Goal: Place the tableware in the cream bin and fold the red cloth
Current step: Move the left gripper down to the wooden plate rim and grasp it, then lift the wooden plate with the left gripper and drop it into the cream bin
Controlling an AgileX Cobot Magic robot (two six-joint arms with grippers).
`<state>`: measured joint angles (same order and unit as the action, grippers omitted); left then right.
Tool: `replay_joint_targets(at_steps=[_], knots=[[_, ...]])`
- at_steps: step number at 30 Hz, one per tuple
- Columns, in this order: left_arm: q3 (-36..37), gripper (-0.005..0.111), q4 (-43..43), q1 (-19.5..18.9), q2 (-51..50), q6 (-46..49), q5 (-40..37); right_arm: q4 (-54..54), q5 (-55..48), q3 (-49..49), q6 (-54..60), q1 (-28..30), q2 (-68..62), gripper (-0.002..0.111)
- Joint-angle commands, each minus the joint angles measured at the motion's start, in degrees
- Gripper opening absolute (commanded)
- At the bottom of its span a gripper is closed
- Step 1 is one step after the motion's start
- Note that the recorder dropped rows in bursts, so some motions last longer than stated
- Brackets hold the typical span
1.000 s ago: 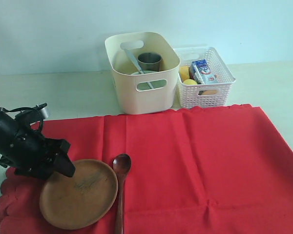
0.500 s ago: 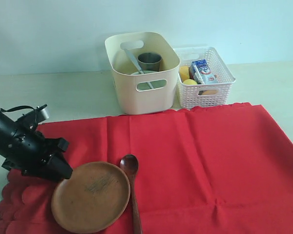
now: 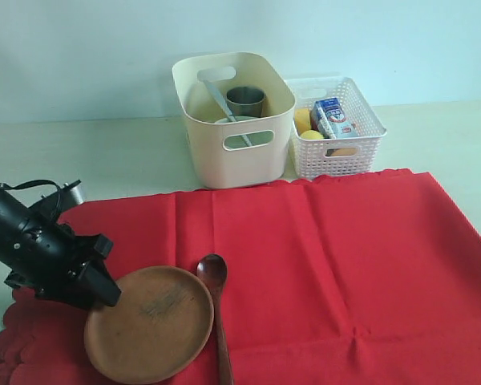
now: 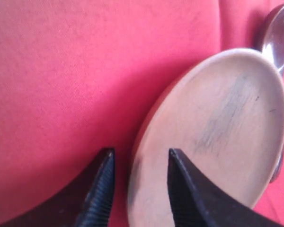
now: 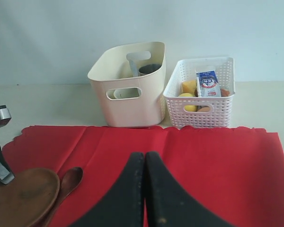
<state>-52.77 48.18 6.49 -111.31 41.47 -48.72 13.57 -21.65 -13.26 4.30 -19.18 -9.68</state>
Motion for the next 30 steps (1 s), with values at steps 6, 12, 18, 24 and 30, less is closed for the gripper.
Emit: replay_joint_targets(at_steps=[6, 12, 18, 24, 30], knots=[[-0.23, 0.027, 1.26, 1.63, -1.51, 1.36, -0.45, 0.03, 0.39, 0.31, 0.31, 0.14, 0.18, 0.0], [-0.23, 0.0, 1.26, 1.51, -0.06, 1.96, 1.59, 0.03, 0.39, 0.31, 0.31, 0.14, 0.18, 0.0], [-0.23, 0.0, 0.89, 1.51, 7.96, 1.71, 1.86, 0.03, 0.39, 0.31, 0.31, 0.14, 0.18, 0.0], [-2.58, 0.0, -5.1, 1.51, 19.66, -5.12, 0.79, 0.26, 0.39, 0.31, 0.31, 0.14, 0.18, 0.0], [-8.97, 0.0, -5.58, 1.51, 29.54, -8.47, 2.67, 1.56, 0.39, 0.31, 0.31, 0.14, 0.18, 0.0]])
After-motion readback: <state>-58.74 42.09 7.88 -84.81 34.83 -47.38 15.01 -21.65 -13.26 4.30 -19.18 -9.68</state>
